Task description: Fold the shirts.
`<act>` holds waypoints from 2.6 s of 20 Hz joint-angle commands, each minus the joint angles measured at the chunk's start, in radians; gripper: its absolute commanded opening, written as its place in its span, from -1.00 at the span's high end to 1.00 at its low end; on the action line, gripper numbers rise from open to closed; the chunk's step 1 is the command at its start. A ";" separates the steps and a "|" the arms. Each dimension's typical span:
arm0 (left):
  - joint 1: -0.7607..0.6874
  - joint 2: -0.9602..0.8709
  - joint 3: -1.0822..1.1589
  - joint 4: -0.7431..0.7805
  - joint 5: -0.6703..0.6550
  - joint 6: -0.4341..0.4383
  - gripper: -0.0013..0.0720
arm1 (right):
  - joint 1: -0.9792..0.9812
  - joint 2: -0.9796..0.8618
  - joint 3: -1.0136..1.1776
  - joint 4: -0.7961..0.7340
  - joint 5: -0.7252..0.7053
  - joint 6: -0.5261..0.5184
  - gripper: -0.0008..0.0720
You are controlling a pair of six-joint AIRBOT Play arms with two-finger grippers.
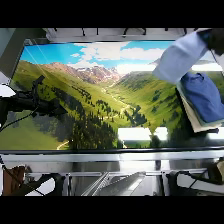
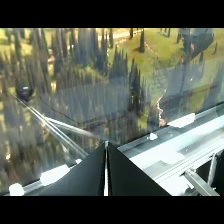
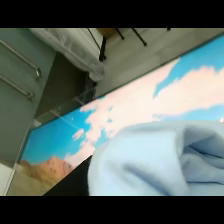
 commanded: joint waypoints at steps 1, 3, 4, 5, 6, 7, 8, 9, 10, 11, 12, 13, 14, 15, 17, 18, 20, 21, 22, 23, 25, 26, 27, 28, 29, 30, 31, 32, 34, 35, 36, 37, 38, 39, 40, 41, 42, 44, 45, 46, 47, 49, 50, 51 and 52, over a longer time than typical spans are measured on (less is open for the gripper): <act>0.000 -0.001 0.000 -0.001 0.033 0.010 0.94 | -0.065 -0.281 0.433 -0.001 0.018 0.039 0.94; 0.000 -0.001 0.000 -0.001 0.052 0.010 0.94 | -0.107 -0.331 0.468 0.014 -0.037 0.041 0.94; 0.000 -0.001 0.000 -0.002 0.054 0.010 0.94 | -0.129 -0.332 0.442 0.014 -0.055 0.019 0.93; 0.000 -0.001 0.000 -0.001 0.051 0.010 0.94 | -0.152 -0.332 0.420 0.024 -0.059 -0.024 0.94; 0.000 -0.001 0.000 -0.001 0.049 0.010 0.94 | -0.177 -0.333 0.405 0.043 -0.059 -0.073 0.94; 0.000 -0.001 0.000 -0.002 0.047 0.010 0.93 | -0.198 -0.335 0.398 0.064 -0.059 -0.111 0.94; 0.000 -0.001 0.000 -0.002 0.048 0.010 0.94 | -0.219 -0.340 0.397 0.088 -0.058 -0.137 0.95; 0.000 -0.001 0.000 -0.002 0.051 0.010 0.94 | -0.237 -0.346 0.397 0.115 -0.054 -0.151 0.95; 0.000 -0.001 0.000 -0.002 0.055 0.009 0.94 | -0.251 -0.351 0.396 0.145 -0.044 -0.174 0.95; 0.000 -0.001 0.000 -0.002 0.059 0.009 0.94 | -0.265 -0.358 0.396 0.163 -0.028 -0.186 0.95; 0.000 -0.001 0.000 -0.002 0.058 0.009 0.93 | -0.276 -0.362 0.396 0.166 -0.009 -0.194 0.95; 0.000 -0.001 0.000 -0.002 0.058 0.009 0.93 | -0.285 -0.365 0.396 0.167 0.014 -0.197 0.95; 0.000 -0.001 0.000 -0.002 0.058 0.009 0.93 | -0.294 -0.364 0.391 0.164 0.031 -0.200 0.95; 0.000 -0.001 0.000 -0.002 0.058 0.009 0.93 | -0.302 -0.364 0.390 0.171 0.047 -0.201 0.95; 0.000 -0.001 0.000 -0.001 0.058 0.010 0.94 | -0.314 -0.364 0.390 0.237 0.055 -0.237 0.95; 0.000 -0.001 0.000 -0.002 0.056 0.010 0.93 | -0.314 -0.365 0.390 0.303 0.051 -0.287 0.95; 0.000 -0.001 0.000 -0.001 0.045 0.009 0.93 | -0.313 -0.364 0.390 0.341 0.054 -0.374 0.95; 0.000 -0.001 0.000 -0.002 0.032 0.010 0.93 | -0.314 -0.364 0.380 0.335 0.077 -0.375 0.95; 0.000 -0.001 0.000 -0.001 0.021 0.010 0.93 | -0.318 -0.364 0.362 0.335 0.114 -0.375 0.95; 0.000 -0.001 0.000 -0.001 0.021 0.010 0.94 | -0.324 -0.364 0.340 0.335 0.162 -0.369 0.95; 0.000 -0.001 0.000 -0.002 0.031 0.010 0.93 | -0.357 -0.364 0.303 0.335 0.268 -0.344 0.94; 0.000 -0.001 0.000 -0.002 0.037 0.010 0.93 | -0.380 -0.362 0.294 0.319 0.316 -0.315 0.94; 0.000 -0.001 0.000 -0.002 0.036 0.010 0.93 | -0.403 -0.357 0.294 0.264 0.352 -0.265 0.94; 0.000 -0.001 0.000 -0.002 0.036 0.010 0.93 | -0.422 -0.349 0.294 0.196 0.383 -0.214 0.94; 0.000 -0.001 0.000 -0.001 0.037 0.010 0.94 | -0.440 -0.338 0.294 0.130 0.429 -0.170 0.94; 0.000 -0.001 0.000 -0.001 0.039 0.010 0.93 | -0.455 -0.327 0.292 0.061 0.493 -0.124 0.94; 0.000 -0.001 0.000 -0.001 0.047 0.013 0.93 | -0.468 -0.311 0.277 -0.016 0.551 -0.073 0.94; 0.000 -0.001 0.000 -0.001 0.061 0.023 0.93 | -0.476 -0.286 0.240 -0.116 0.598 -0.015 0.94; 0.000 -0.001 0.000 -0.002 0.098 0.039 0.94 | -0.481 -0.219 0.132 -0.345 0.615 0.121 0.94; 0.000 -0.001 0.000 -0.002 0.110 0.039 0.93 | -0.481 -0.181 0.068 -0.439 0.600 0.178 0.93; 0.000 -0.001 0.000 -0.002 0.112 0.040 0.94 | -0.481 -0.148 0.011 -0.503 0.577 0.221 0.93; 0.000 -0.001 0.000 -0.001 0.111 0.041 0.93 | -0.481 -0.116 -0.042 -0.548 0.552 0.248 0.93; 0.000 -0.001 0.000 -0.001 0.111 0.049 0.93 | -0.481 -0.093 -0.084 -0.583 0.531 0.266 0.93; 0.000 -0.001 0.000 -0.001 0.111 0.055 0.93 | -0.481 -0.077 -0.123 -0.616 0.524 0.290 0.93; 0.000 -0.001 0.000 -0.002 0.115 0.055 0.94 | -0.481 -0.068 -0.157 -0.637 0.533 0.319 0.93; 0.000 -0.001 0.000 -0.002 0.120 0.055 0.93 | -0.481 -0.064 -0.192 -0.652 0.559 0.333 0.93; 0.000 -0.001 0.000 -0.002 0.122 0.055 0.93 | -0.481 -0.063 -0.223 -0.659 0.581 0.333 0.93; 0.000 -0.001 0.000 -0.002 0.119 0.055 0.93 | -0.481 -0.047 -0.261 -0.713 0.596 0.333 0.93; 0.000 -0.001 0.000 -0.002 0.111 0.055 0.93 | -0.481 -0.035 -0.263 -0.752 0.594 0.332 0.93; 0.000 -0.001 0.000 -0.001 0.099 0.055 0.93 | -0.483 -0.025 -0.263 -0.756 0.591 0.334 0.93; 0.000 -0.001 0.000 -0.002 0.092 0.055 0.93 | -0.496 -0.015 -0.263 -0.726 0.583 0.355 0.71; 0.000 -0.001 0.000 -0.002 0.072 0.055 0.94 | -0.510 0.003 -0.263 -0.702 0.590 0.359 -0.96; 0.000 -0.001 0.000 -0.003 0.056 0.055 0.93 | -0.523 0.019 -0.263 -0.707 0.599 0.359 -0.93; 0.000 -0.001 0.000 -0.002 0.034 0.055 0.93 | -0.544 0.039 -0.263 -0.716 0.604 0.359 -0.93; 0.000 -0.001 0.000 -0.002 0.010 0.055 0.94 | -0.572 0.062 -0.263 -0.722 0.607 0.359 -0.93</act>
